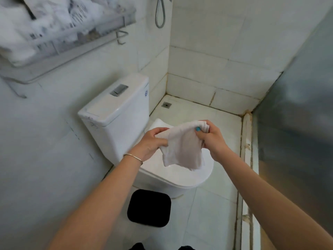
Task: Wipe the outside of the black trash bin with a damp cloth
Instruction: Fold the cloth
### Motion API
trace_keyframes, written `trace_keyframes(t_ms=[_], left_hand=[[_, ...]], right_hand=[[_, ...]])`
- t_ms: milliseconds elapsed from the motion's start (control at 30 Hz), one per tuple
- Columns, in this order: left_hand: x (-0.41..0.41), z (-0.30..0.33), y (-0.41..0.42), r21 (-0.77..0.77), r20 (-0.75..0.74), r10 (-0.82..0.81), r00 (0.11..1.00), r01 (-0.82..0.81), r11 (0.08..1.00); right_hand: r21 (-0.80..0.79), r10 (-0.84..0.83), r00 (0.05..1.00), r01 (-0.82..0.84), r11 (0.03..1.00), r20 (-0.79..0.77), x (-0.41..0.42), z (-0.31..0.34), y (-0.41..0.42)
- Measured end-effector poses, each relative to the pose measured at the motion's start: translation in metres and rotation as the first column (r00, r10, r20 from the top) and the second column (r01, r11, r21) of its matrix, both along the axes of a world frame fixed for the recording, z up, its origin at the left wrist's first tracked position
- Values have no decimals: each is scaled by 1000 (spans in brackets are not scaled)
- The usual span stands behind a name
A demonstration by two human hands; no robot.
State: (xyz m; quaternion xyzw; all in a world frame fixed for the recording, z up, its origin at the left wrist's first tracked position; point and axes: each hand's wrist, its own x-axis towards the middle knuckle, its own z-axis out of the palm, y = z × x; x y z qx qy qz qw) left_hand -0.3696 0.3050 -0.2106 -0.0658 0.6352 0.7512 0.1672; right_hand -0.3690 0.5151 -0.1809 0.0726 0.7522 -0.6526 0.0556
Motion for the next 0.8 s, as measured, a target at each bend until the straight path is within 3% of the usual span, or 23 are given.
trace_keyframes(t_ms=[200, 433, 600, 800], left_hand=[[25, 109, -22, 124, 31, 151, 988, -154, 980], [80, 186, -45, 82, 53, 425, 904, -428, 900], [116, 212, -75, -117, -127, 588, 799, -600, 791], [151, 239, -117, -224, -344, 660, 668, -741, 633]], right_hand=[[-107, 3, 997, 4, 994, 72, 3, 107, -16], [-144, 191, 972, -171, 975, 138, 22, 187, -53], [-138, 306, 944, -289, 947, 121, 36, 217, -92], [-121, 334, 942, -329, 937, 27, 52, 234, -153]])
